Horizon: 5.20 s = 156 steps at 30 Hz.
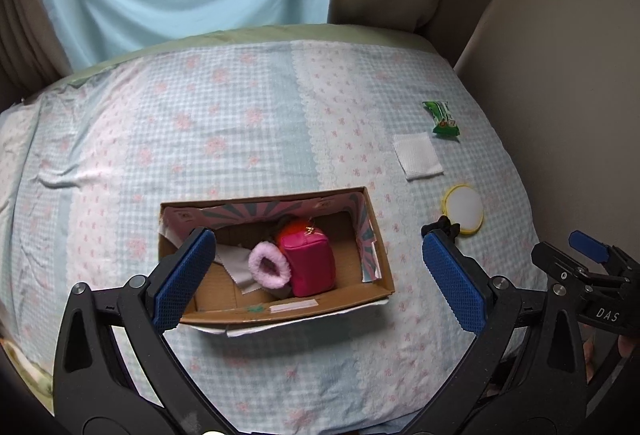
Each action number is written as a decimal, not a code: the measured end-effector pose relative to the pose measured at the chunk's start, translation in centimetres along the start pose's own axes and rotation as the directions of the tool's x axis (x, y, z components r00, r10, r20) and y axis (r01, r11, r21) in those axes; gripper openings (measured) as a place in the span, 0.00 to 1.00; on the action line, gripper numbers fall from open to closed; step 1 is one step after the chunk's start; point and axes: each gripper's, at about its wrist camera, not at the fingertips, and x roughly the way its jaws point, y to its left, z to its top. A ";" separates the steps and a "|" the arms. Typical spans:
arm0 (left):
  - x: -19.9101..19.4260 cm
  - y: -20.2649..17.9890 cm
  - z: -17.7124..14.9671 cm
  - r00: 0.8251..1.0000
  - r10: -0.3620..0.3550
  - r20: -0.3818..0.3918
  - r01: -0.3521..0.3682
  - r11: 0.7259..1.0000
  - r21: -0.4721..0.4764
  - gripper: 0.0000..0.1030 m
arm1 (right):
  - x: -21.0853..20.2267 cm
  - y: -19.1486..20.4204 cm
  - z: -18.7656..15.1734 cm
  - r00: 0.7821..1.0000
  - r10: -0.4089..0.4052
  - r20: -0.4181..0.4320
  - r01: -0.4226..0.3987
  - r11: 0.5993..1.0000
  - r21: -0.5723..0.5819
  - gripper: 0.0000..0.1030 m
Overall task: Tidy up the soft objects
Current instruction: 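Move both tools away from the box toward the white pad and mesh disc, then grasp the white pad with the left tool while the right tool grasps the yellow mesh disc, then carry the white pad and mesh disc over the cardboard box with both tools, then open both tools to drop the pad and mesh disc into the box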
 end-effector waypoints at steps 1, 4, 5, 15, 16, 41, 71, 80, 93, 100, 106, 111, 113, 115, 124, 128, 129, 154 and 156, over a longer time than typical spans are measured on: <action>0.5 -1.3 0.4 1.000 0.002 -0.002 -0.002 1.000 -0.002 1.00 | 0.2 -1.3 0.4 1.000 0.002 -0.004 -0.002 1.000 -0.001 1.00; 2.4 -5.2 1.7 1.000 0.007 -0.004 -0.007 1.000 -0.004 1.00 | 1.0 -5.0 1.7 1.000 0.003 -0.012 -0.003 1.000 -0.005 1.00; 3.2 -6.3 2.2 1.000 0.009 -0.009 -0.009 1.000 -0.007 1.00 | 1.4 -6.1 2.1 1.000 0.003 -0.012 -0.003 1.000 -0.012 1.00; 13.2 -15.2 6.4 0.994 -0.010 -0.106 0.010 1.000 0.004 1.00 | 8.0 -14.2 5.1 0.997 0.028 -0.073 -0.030 0.999 -0.031 1.00; 14.4 -15.8 6.7 0.993 -0.010 -0.120 0.011 1.000 0.009 1.00 | 8.7 -14.6 5.3 0.996 0.031 -0.079 -0.033 0.999 -0.029 1.00; 42.9 -21.6 7.6 0.921 -0.036 -0.387 0.063 0.996 0.058 1.00 | 28.5 -17.6 4.4 0.970 -0.003 -0.244 0.026 0.995 0.091 1.00; 40.9 -21.0 8.3 0.946 0.007 -0.324 0.046 0.987 0.156 0.13 | 27.1 -18.4 3.0 0.978 -0.047 -0.201 0.071 0.991 0.112 0.37; 35.0 -21.0 7.8 0.955 0.007 -0.295 0.040 0.988 0.152 0.13 | 24.1 -20.4 4.8 0.988 -0.035 -0.149 0.055 0.990 0.131 0.36; 22.0 -20.8 9.3 0.987 -0.028 -0.158 0.045 0.993 0.108 0.13 | 15.8 -15.5 8.5 1.000 0.002 -0.012 -0.001 0.997 0.075 0.36; 13.4 -17.6 7.9 0.995 -0.039 -0.093 0.043 0.998 0.040 0.13 | 8.8 -12.0 9.7 0.998 0.052 0.045 -0.051 0.998 -0.026 0.36; 6.9 -13.1 4.9 0.998 0.000 -0.056 -0.002 1.000 -0.025 0.13 | 4.0 -7.3 9.2 0.991 0.120 0.053 -0.112 0.984 -0.137 0.36; 3.2 -7.9 1.8 0.998 0.042 -0.049 -0.047 0.992 -0.114 0.13 | 2.0 -2.4 8.0 0.981 0.186 0.048 -0.171 0.960 -0.224 0.36; 2.1 -5.7 0.7 0.997 0.060 -0.047 -0.067 0.987 -0.144 0.13 | 1.4 -0.4 7.4 0.977 0.211 0.039 -0.194 0.949 -0.250 0.36; 1.3 -3.5 -0.5 0.995 0.083 -0.046 -0.089 0.982 -0.164 0.13 | 1.2 1.7 6.7 0.973 0.229 0.025 -0.213 0.936 -0.280 0.36; 0.8 6.0 -3.9 0.990 0.109 -0.089 -0.125 0.970 -0.209 0.13 | 3.3 10.1 3.9 0.964 0.260 -0.064 -0.266 0.901 -0.343 0.36; 2.5 9.4 -4.4 0.987 0.089 -0.130 -0.112 0.977 -0.180 0.13 | 5.2 13.4 2.7 0.965 0.242 -0.104 -0.264 0.904 -0.337 0.36; 3.1 10.1 -4.5 0.987 0.082 -0.141 -0.106 0.980 -0.169 0.13 | 5.7 14.1 2.4 0.965 0.237 -0.114 -0.262 0.906 -0.332 0.36; 19.7 15.7 -7.3 0.902 -0.024 -0.431 0.010 0.999 -0.034 0.89 | 24.1 20.9 -0.7 0.900 0.061 -0.431 -0.179 0.955 -0.238 0.63; 19.5 15.3 -7.4 0.914 -0.040 -0.404 0.032 0.999 -0.026 1.00 | 24.8 20.5 -0.5 0.894 0.071 -0.441 -0.180 0.961 -0.210 0.91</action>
